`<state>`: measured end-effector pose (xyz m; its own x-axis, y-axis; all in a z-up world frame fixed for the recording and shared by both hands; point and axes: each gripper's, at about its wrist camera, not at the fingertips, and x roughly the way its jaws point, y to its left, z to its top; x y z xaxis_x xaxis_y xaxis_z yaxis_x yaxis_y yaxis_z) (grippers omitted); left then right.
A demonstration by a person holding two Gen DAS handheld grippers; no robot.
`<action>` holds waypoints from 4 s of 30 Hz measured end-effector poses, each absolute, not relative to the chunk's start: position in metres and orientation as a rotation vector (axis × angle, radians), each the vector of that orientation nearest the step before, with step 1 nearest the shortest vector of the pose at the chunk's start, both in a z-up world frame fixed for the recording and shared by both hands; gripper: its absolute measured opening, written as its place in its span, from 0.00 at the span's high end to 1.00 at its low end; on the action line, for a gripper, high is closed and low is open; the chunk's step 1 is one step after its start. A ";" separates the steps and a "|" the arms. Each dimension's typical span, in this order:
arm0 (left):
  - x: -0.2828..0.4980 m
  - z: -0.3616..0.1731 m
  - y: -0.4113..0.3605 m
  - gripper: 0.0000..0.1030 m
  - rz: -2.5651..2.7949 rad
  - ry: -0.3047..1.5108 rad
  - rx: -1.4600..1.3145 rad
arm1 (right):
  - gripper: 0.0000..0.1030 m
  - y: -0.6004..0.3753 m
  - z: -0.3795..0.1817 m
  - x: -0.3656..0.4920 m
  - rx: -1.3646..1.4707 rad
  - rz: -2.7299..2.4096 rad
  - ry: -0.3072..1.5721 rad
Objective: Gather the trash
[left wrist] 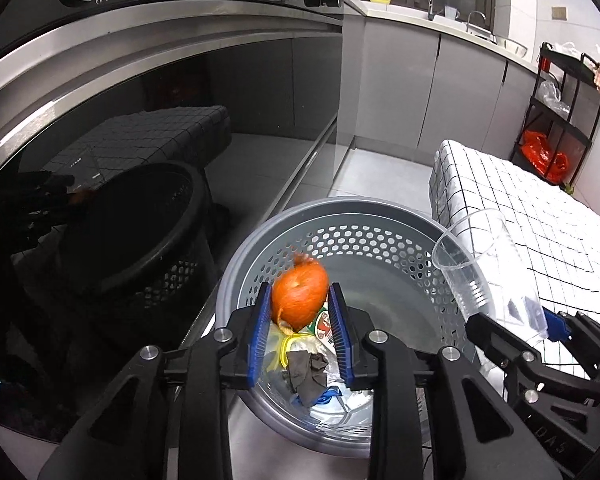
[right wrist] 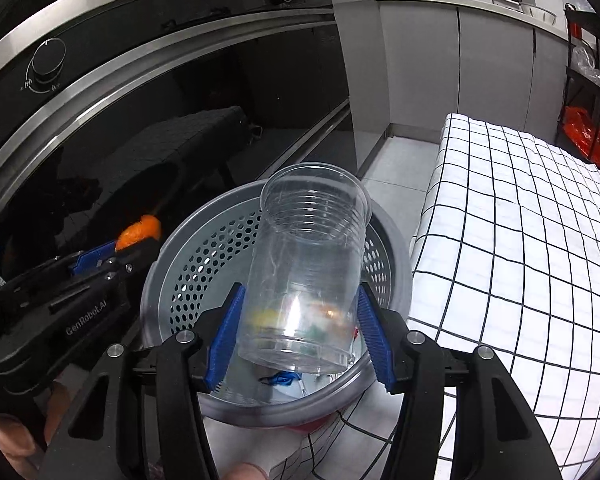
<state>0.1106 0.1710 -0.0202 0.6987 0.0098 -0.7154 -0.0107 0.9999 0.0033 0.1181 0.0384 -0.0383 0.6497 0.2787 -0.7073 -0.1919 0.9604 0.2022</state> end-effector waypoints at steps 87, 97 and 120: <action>0.102 -0.006 0.176 0.09 0.037 0.699 -0.022 | 0.27 0.034 -0.026 0.080 0.098 0.119 0.731; 0.101 -0.005 0.177 0.09 0.043 0.695 -0.014 | 0.27 0.033 -0.025 0.079 0.097 0.122 0.726; 0.098 -0.001 0.175 0.09 0.049 0.674 -0.004 | 0.27 0.029 -0.018 0.076 0.097 0.121 0.704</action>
